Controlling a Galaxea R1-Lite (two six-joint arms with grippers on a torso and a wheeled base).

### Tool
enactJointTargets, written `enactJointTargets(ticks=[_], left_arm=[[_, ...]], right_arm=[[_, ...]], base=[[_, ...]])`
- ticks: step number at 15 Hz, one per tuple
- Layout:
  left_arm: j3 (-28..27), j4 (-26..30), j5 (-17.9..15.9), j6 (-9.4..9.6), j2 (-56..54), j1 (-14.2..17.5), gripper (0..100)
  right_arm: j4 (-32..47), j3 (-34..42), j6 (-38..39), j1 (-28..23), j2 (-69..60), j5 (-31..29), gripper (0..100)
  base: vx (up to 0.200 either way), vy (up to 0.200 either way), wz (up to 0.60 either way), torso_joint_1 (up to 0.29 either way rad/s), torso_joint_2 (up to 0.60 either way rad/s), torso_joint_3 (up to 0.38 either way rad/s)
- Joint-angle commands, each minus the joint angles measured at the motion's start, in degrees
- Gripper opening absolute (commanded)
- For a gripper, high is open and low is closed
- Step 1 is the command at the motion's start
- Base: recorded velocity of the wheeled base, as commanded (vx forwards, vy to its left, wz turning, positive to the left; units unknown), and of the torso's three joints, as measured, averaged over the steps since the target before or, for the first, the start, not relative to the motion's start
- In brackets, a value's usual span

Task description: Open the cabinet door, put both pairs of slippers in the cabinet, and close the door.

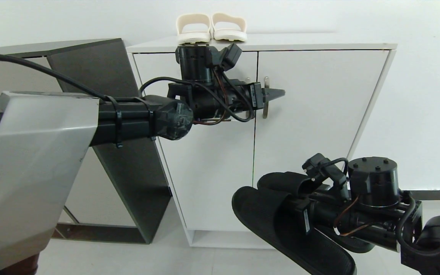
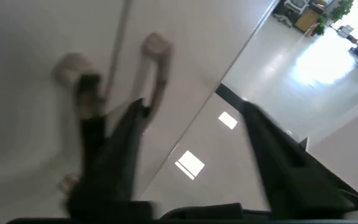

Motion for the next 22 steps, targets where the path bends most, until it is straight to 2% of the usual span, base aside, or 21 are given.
enactJointTargets(ticks=[1,3,7,11,16,18,20,22], left_arm=[[0.9,0.1,-0.4,-0.05,-0.9,-0.6,0],[2.8,0.2,-0.4,-0.05,-2.0,-1.3,0],[12.3,-0.9,-0.6,0.03,-8.2,-3.5,0],[22.5,-7.9,-0.5,0.03,-12.6,-5.1,0],[37.9,-16.6,-0.4,-0.05,-20.3,-5.0,0],[38.7,-19.5,-0.3,-0.67,-20.8,-3.3,0],[37.7,-19.5,-0.7,-0.93,-20.5,-1.3,0],[33.9,-19.5,-0.7,-1.90,-17.7,0.3,0]], right_arm=[[-0.1,0.3,0.0,0.0,-0.1,0.1,0],[-0.1,0.5,0.0,0.0,-0.2,1.5,0],[0.1,2.7,-0.4,0.0,-2.3,5.8,0],[1.1,3.6,-1.3,0.0,-2.3,6.5,0],[1.8,3.6,-1.3,0.0,-1.9,6.6,0],[1.7,3.6,-1.2,0.0,-1.5,6.6,0],[1.7,3.6,-1.2,0.0,-1.3,6.6,0],[1.7,3.6,-1.2,0.0,-1.3,6.6,0]], base=[[0.000,0.000,0.00,0.000,0.00,0.000],[0.000,0.000,0.00,0.000,0.00,0.000],[0.000,0.000,0.00,0.000,0.00,0.000],[0.000,0.000,0.00,0.000,0.00,0.000],[0.000,0.000,0.00,0.000,0.00,0.000],[0.000,0.000,0.00,0.000,0.00,0.000],[0.000,0.000,0.00,0.000,0.00,0.000],[0.000,0.000,0.00,0.000,0.00,0.000]])
